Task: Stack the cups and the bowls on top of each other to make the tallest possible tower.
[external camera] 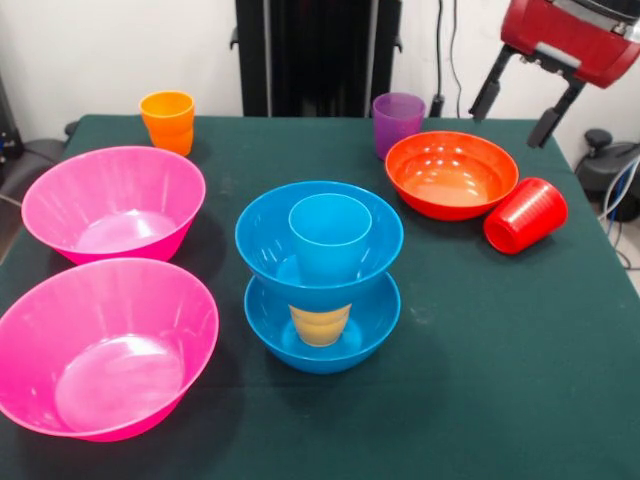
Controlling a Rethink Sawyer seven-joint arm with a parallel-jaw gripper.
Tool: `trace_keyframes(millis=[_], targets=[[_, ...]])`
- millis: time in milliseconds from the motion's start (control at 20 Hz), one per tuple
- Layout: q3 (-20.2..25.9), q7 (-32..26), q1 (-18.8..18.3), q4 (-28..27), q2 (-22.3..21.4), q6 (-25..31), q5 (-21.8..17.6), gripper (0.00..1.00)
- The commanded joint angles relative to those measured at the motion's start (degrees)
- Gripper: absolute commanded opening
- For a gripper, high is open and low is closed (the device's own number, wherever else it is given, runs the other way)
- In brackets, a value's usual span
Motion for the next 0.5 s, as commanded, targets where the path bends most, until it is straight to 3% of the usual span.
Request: trace_keyframes(millis=[50,500], targets=[[3.01,6.39,-1.72,0.33,2.32,5.67,0.68,1.00],[5.47,-2.74,-7.51,3.28,0.25,0.72,-1.25,1.00]])
